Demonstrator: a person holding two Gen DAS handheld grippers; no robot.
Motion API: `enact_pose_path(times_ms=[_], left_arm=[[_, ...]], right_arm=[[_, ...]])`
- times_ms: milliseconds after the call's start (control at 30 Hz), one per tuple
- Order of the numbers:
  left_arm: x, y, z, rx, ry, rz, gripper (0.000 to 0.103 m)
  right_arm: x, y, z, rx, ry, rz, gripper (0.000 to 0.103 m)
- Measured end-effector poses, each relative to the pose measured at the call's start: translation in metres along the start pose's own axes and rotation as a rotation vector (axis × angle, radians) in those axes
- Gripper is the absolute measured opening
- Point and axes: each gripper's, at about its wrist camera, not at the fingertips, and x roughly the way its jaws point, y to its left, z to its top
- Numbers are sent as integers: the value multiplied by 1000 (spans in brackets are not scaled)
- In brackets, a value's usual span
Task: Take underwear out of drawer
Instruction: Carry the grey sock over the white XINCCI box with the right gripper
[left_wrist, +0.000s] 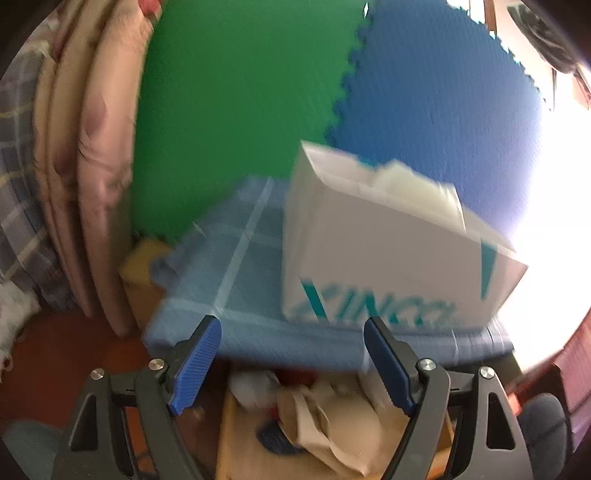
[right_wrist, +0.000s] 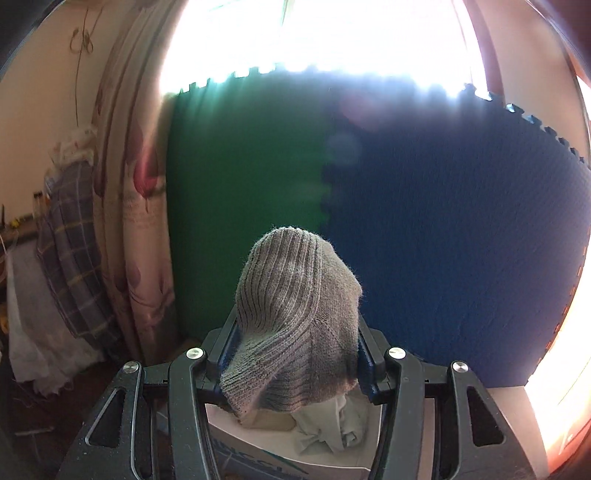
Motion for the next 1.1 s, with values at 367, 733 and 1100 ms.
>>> enact_pose_path(times_ms=[367,733,1100], left_arm=[[62,-20,-45,71,302,0,82],[129,-11,-98,-128,597,-72,82],[168,-18,-132,-373,763,-31,82]], right_arm=[[68,7,-58,-21,160,20,54],[138,-1,-111,1,299,72,54],[157,-19,-138,25,356,96,56]])
